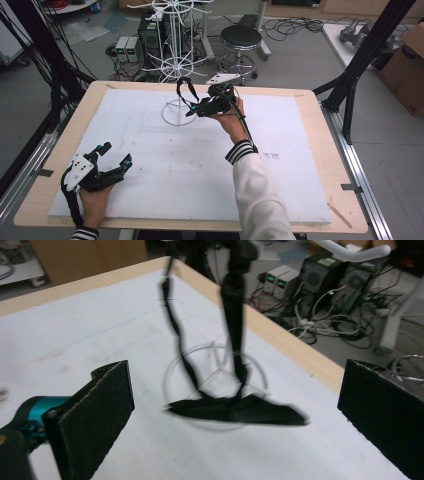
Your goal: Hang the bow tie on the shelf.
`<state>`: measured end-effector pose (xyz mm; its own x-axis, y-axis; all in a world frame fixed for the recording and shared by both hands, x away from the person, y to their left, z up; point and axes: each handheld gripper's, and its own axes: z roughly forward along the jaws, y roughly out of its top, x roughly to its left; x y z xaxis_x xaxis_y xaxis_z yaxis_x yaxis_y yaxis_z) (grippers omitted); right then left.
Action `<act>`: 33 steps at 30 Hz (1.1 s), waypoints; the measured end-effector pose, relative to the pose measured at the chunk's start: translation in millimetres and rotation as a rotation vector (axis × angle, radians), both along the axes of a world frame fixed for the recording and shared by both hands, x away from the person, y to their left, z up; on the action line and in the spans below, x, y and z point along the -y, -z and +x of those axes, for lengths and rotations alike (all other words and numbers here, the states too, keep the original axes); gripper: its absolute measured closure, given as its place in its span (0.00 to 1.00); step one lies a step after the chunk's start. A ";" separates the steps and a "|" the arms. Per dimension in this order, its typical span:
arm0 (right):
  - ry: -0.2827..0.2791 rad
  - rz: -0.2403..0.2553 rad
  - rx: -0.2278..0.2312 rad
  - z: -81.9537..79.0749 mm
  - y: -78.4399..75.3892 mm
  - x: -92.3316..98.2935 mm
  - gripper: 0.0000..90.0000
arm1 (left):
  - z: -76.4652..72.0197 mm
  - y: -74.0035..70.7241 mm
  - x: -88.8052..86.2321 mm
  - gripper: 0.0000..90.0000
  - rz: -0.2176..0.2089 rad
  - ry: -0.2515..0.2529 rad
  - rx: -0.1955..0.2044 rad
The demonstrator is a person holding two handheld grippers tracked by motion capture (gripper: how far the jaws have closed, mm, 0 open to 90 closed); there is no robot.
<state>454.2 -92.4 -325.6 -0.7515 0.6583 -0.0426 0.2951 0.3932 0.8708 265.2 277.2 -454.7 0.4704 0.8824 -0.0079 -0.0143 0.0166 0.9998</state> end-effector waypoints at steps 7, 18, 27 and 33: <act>-0.019 0.018 0.031 -33.1 -23.5 15.1 0.01 | -0.1 -0.1 0.1 0.18 0.002 0.001 0.000; 0.083 0.124 0.168 -114.8 -17.6 91.8 0.01 | -0.1 -0.2 0.5 0.18 0.004 0.000 0.000; 0.236 0.164 0.236 -177.2 60.3 159.0 0.01 | -0.1 -0.2 0.6 0.18 0.005 -0.002 0.000; 0.348 0.201 0.263 -190.9 110.4 177.0 0.01 | -0.1 -0.2 0.5 0.18 0.006 -0.002 -0.002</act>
